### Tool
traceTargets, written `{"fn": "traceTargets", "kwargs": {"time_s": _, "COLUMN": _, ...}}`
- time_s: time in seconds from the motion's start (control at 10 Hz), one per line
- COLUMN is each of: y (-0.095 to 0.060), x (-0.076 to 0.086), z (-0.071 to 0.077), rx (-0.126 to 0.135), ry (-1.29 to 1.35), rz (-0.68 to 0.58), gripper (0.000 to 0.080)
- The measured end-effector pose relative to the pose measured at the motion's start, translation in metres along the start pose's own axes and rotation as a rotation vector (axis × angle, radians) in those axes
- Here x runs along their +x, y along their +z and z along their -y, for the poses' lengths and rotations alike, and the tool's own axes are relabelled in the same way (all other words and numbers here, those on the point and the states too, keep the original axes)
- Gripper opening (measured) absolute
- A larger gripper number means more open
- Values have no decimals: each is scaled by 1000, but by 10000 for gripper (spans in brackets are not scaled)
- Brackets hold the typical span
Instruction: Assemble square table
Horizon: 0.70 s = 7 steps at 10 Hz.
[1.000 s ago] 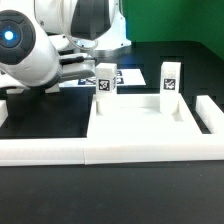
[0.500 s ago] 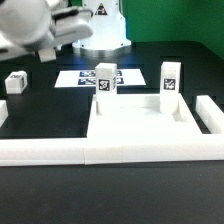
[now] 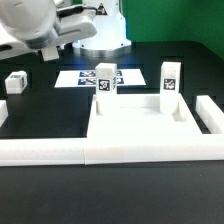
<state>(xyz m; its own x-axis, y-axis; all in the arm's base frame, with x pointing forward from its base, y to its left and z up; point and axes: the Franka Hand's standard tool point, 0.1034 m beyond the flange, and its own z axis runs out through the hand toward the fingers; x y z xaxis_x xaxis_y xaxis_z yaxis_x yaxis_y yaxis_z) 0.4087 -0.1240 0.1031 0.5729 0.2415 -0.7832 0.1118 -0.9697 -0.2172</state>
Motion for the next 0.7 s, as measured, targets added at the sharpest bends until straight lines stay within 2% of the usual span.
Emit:
{"fn": "traceTargets", "kwargs": {"time_s": 0.1, "y": -51, "x": 2, "z": -5, "rx": -69, "ry": -59, "rz": -160, "gripper": 290}}
{"fn": "traceTargets", "kwargs": {"time_s": 0.2, "y": -74, "x": -18, "z": -5, "rx": -111, "ry": -79, "rz": -283, "gripper": 290}}
{"fn": "traceTargets", "kwargs": {"time_s": 0.3, "y": -69, "x": -10, "z": -7, "rx": -111, "ry": -74, "rz": -373, "gripper": 290}}
{"fn": "traceTargets", "kwargs": {"time_s": 0.5, "y": -76, "x": -7, "z": -9, "rx": -116, "ry": -76, "rz": -572, "gripper": 290}}
{"fn": "traceTargets", "kwargs": {"time_s": 0.6, "y": -91, "x": 3, "z": -1, "rx": -107, "ry": -54, "rz": -643, "gripper": 290}}
{"fn": "traceTargets", "kwargs": {"time_s": 0.7, "y": -110, "x": 15, "z": 17, "rx": -97, "ry": -27, "rz": -693, "gripper": 290}}
